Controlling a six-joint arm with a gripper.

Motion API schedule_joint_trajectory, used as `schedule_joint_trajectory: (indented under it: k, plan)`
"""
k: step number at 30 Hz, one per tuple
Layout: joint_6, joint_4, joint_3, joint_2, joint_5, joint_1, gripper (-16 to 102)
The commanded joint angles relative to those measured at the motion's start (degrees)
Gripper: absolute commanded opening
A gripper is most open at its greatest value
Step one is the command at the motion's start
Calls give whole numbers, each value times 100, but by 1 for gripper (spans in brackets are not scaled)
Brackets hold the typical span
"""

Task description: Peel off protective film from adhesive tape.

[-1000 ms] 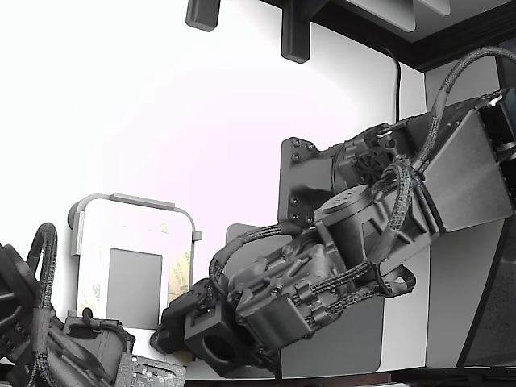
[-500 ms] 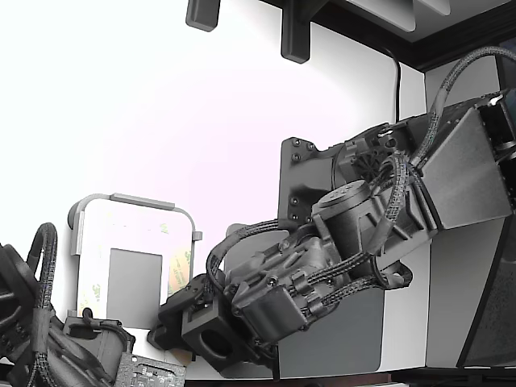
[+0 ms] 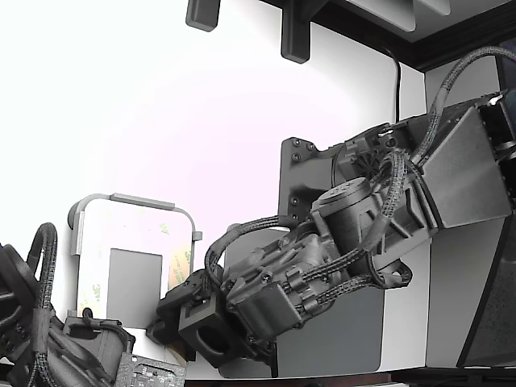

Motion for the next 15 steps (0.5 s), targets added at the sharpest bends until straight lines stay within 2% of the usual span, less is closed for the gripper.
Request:
schedule_joint_trajectory:
  k: [1, 2, 3, 4, 5, 8, 12, 15]
  plan:
    - [-18, 439, -325, 281, 26, -158, 53]
    - [-18, 668, -404, 422, 26, -202, 100]
    - [53, 914, -466, 598, 62, -237, 86]
    - [141, 1213, -545, 791, 105, -272, 87]
    - [246, 1538, -624, 976, 185, -290, 97]
    - [563, 2391, -773, 1547, 396, -369, 99]
    - [853, 2830, -519, 2514, 457, -615, 99]
    - [1116, 2795, -149, 3076, 123, -1099, 96]
